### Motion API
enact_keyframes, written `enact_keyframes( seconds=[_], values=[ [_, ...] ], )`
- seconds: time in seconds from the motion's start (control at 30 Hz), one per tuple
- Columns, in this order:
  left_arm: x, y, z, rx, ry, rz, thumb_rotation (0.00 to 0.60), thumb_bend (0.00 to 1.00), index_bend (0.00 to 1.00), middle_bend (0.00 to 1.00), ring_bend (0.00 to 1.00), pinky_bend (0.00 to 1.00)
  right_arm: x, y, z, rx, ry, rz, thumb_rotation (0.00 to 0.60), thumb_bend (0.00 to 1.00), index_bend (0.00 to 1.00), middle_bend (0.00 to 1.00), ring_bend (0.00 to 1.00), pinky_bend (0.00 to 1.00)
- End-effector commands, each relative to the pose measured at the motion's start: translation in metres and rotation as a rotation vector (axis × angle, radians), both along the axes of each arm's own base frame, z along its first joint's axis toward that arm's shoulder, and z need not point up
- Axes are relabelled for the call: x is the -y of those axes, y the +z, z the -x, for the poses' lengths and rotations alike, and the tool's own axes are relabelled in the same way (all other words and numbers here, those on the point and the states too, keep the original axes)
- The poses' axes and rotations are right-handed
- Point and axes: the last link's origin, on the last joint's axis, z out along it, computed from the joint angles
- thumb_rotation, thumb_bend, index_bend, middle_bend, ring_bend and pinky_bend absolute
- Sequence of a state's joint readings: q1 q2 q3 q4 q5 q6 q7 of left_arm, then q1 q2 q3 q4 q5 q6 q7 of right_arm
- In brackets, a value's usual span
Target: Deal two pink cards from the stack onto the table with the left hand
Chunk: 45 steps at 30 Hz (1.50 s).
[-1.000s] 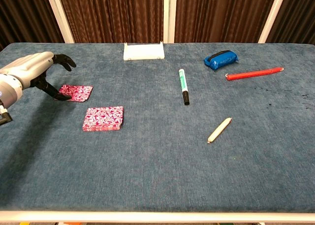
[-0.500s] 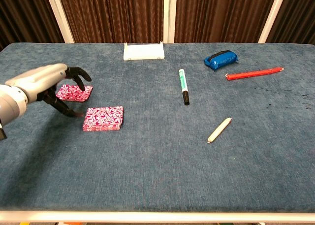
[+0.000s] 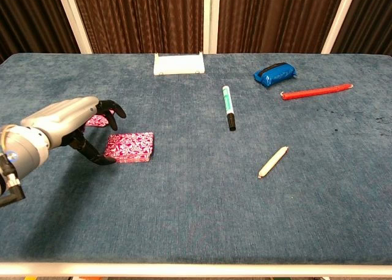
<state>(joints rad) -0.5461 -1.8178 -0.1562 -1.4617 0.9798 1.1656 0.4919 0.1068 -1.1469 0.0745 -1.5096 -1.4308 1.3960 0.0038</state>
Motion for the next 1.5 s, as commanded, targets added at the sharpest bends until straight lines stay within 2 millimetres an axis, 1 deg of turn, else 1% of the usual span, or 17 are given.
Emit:
enact_keyframes(
  seconds=[0.03, 0.27, 0.67, 0.93, 1.5],
  values=[
    [-0.001, -0.002, -0.002, 0.003, -0.011, 0.001, 0.6, 0.14, 0.22, 0.3, 0.07, 0.12, 0.0, 0.001, 0.001, 0.001, -0.002, 0.003, 0.6, 0.29, 0.0, 0.0, 0.0, 0.0],
    [-0.002, -0.006, -0.002, -0.013, -0.041, 0.005, 0.6, 0.14, 0.26, 0.3, 0.07, 0.12, 0.0, 0.001, 0.003, 0.002, -0.01, 0.004, 0.6, 0.29, 0.0, 0.0, 0.0, 0.0],
    [-0.006, -0.014, -0.002, -0.006, -0.027, 0.016, 0.6, 0.14, 0.26, 0.3, 0.07, 0.12, 0.0, 0.002, 0.004, -0.003, -0.013, 0.009, 0.6, 0.29, 0.0, 0.0, 0.0, 0.0],
    [-0.01, -0.014, -0.001, 0.015, -0.008, 0.01, 0.6, 0.15, 0.26, 0.32, 0.07, 0.12, 0.0, 0.003, 0.005, -0.003, -0.019, 0.008, 0.6, 0.29, 0.0, 0.0, 0.0, 0.0],
    [-0.01, -0.016, -0.002, 0.016, -0.018, 0.009, 0.6, 0.18, 0.29, 0.37, 0.07, 0.12, 0.001, 0.004, 0.005, -0.007, -0.021, 0.012, 0.6, 0.29, 0.0, 0.0, 0.0, 0.0]
  ],
)
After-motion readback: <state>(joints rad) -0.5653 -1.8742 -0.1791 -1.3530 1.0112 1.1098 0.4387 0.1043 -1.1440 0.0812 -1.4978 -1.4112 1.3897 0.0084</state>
